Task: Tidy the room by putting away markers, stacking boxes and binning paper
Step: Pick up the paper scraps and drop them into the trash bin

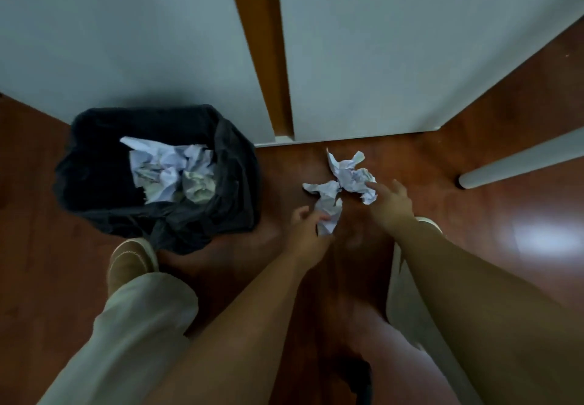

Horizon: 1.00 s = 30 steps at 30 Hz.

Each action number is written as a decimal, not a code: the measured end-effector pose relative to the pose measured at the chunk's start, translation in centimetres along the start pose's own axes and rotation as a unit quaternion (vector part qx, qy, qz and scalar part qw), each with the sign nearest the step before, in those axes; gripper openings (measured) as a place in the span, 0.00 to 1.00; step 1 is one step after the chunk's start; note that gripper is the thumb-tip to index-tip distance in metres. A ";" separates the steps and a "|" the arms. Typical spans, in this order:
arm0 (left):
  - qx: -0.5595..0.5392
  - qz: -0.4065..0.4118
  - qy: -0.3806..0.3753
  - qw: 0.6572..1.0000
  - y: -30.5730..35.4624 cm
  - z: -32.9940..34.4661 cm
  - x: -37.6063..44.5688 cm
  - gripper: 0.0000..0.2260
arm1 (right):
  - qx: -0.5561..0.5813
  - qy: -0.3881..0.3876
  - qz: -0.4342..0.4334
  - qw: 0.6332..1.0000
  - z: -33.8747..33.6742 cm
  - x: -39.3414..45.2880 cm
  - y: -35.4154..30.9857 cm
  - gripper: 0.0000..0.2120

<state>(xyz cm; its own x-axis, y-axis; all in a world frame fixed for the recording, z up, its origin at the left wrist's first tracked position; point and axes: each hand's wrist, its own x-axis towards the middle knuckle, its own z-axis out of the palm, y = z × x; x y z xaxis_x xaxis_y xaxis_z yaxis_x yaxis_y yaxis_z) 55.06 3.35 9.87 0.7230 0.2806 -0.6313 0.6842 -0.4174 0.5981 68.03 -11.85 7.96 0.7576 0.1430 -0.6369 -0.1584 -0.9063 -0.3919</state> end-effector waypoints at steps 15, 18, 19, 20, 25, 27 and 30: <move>0.241 0.063 -0.098 0.964 -0.3 4.3 5.7 0.32 | -0.029 -0.013 -0.018 0.999 4.3 6.8 1.3 0.27; 0.208 0.064 -0.066 0.974 -1.4 3.7 4.7 0.32 | 0.054 0.045 -0.007 0.997 4.9 6.4 1.1 0.21; 0.196 0.060 -0.054 0.977 -1.6 3.4 4.1 0.32 | 0.082 0.060 -0.005 0.995 4.8 5.9 1.0 0.19; 0.182 0.061 -0.037 0.981 -1.8 3.1 3.6 0.31 | 0.110 0.076 -0.005 0.991 4.6 5.2 0.8 0.17; 0.117 0.119 0.025 0.986 1.0 0.4 -0.4 0.26 | 0.223 0.182 -0.029 0.957 1.6 0.8 -0.8 0.20; 0.094 0.186 0.093 0.974 3.1 -1.7 -3.1 0.23 | 0.273 0.205 -0.042 0.939 0.4 -1.4 -2.5 0.21; 0.055 0.283 0.208 0.935 5.6 -5.0 -6.4 0.19 | 0.330 0.202 -0.049 0.921 -1.1 -3.9 -5.3 0.23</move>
<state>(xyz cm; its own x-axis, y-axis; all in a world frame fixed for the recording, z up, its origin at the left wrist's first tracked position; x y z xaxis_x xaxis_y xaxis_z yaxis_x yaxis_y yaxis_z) 54.72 3.53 19.70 0.9563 0.2908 0.0303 0.1844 -0.6802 0.7094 66.63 -8.06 13.26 0.9415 -0.0692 -0.3299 -0.3256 -0.4390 -0.8374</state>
